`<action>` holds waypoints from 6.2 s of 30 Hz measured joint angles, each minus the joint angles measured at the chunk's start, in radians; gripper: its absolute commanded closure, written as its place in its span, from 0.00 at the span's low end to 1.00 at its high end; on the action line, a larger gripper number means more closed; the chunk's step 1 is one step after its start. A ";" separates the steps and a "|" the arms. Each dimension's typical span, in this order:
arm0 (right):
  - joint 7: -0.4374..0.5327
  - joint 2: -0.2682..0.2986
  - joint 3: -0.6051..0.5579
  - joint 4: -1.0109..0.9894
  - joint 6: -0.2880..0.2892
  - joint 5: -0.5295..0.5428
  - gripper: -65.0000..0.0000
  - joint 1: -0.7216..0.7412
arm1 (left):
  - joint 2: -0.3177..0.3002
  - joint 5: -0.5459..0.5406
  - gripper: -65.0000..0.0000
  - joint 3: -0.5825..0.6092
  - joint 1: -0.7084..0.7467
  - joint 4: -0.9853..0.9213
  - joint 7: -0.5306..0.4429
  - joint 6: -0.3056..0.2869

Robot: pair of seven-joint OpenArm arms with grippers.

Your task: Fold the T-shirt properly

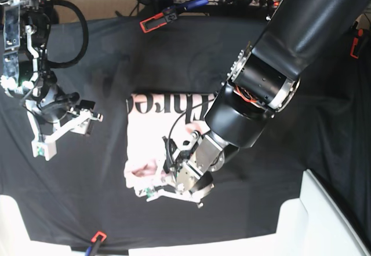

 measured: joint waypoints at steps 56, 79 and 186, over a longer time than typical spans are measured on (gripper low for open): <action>-0.034 -0.067 -0.287 -0.493 0.603 -0.007 0.99 0.294 | -0.153 -0.294 1.00 -0.496 0.602 0.855 0.206 0.001; 0.092 -0.108 -0.288 -0.774 0.602 -0.015 0.99 0.357 | -0.158 -0.292 1.00 -0.500 0.528 0.571 0.128 0.004; 0.572 -0.033 -0.231 -1.192 0.340 -0.128 0.99 -0.316 | -0.322 -0.055 1.00 -0.701 1.136 -0.068 -0.516 0.117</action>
